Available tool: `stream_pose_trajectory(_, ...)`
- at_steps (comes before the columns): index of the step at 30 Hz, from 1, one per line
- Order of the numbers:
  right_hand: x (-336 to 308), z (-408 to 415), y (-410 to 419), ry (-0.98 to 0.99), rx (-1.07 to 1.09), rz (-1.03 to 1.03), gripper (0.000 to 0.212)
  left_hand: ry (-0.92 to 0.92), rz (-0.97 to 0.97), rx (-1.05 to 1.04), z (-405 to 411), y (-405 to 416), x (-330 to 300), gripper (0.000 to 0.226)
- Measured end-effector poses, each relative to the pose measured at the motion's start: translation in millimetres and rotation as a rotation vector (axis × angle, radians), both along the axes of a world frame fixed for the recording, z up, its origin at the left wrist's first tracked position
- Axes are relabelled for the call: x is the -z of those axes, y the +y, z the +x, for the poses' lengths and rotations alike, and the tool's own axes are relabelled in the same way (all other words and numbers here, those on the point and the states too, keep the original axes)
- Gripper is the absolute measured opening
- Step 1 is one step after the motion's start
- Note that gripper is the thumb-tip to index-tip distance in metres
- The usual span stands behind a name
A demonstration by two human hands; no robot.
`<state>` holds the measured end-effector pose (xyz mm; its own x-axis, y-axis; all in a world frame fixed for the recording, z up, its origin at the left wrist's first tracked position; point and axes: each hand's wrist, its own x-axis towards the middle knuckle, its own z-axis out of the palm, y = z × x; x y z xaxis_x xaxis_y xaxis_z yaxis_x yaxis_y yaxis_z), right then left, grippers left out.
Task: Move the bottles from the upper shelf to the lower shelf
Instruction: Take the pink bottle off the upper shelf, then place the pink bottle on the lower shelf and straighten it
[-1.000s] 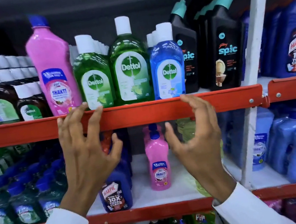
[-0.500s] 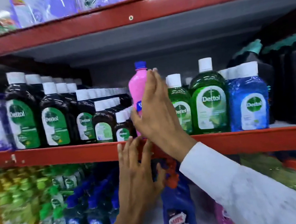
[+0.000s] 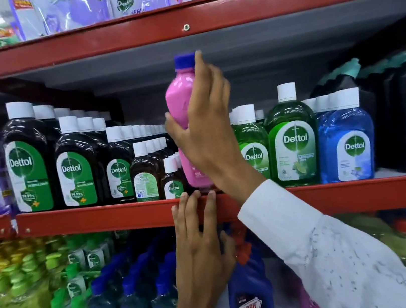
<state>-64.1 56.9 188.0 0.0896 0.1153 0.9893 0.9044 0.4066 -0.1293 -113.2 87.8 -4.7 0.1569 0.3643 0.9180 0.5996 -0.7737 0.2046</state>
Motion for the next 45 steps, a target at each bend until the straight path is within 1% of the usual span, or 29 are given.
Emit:
stream_pose_trajectory(2,-9,3,-20,0.009,-0.093,0.048,0.097,-0.014,-0.008,-0.002,0,-1,0,0.075)
stream_pose_trajectory(4,-12,12,-43,0.036,-0.167,0.047,0.098,-0.027,-0.024,0.0,1,-3,0,0.074)
stream_pose_trajectory(7,3,35,-78,0.052,-0.199,0.004,0.098,-0.049,-0.027,-0.002,3,-6,0,0.069)
stream_pose_trajectory(11,45,75,-114,0.094,-0.207,-0.154,0.101,-0.063,-0.034,-0.028,5,-9,-2,0.077)
stream_pose_trajectory(14,87,110,-132,0.163,-0.191,-0.263,0.099,-0.09,-0.047,-0.041,13,-13,-1,0.076)
stream_pose_trajectory(17,135,137,-142,0.237,-0.128,-0.295,0.097,-0.126,-0.046,-0.061,23,-16,0,0.075)
stream_pose_trajectory(20,178,156,-139,0.279,-0.062,-0.288,0.092,-0.147,-0.051,-0.076,27,-16,0,0.074)
stream_pose_trajectory(24,224,174,-122,0.342,-0.008,-0.333,0.091,-0.138,-0.076,-0.081,27,-17,0,0.073)
stream_pose_trajectory(32,286,188,-83,0.392,0.083,-0.461,0.089,-0.05,-0.11,-0.112,21,-20,-1,0.079)
stream_pose_trajectory(35,294,187,-75,0.437,0.058,-0.462,0.087,-0.044,-0.117,-0.107,21,-21,-1,0.08)
stream_pose_trajectory(38,295,185,-69,0.427,0.086,-0.456,0.087,-0.044,-0.114,-0.109,22,-21,0,0.08)
stream_pose_trajectory(41,294,184,-69,0.408,0.119,-0.466,0.09,-0.042,-0.097,-0.103,22,-19,1,0.081)
stream_pose_trajectory(45,293,183,-75,0.415,0.105,-0.509,0.096,-0.052,-0.119,-0.102,25,-23,4,0.084)
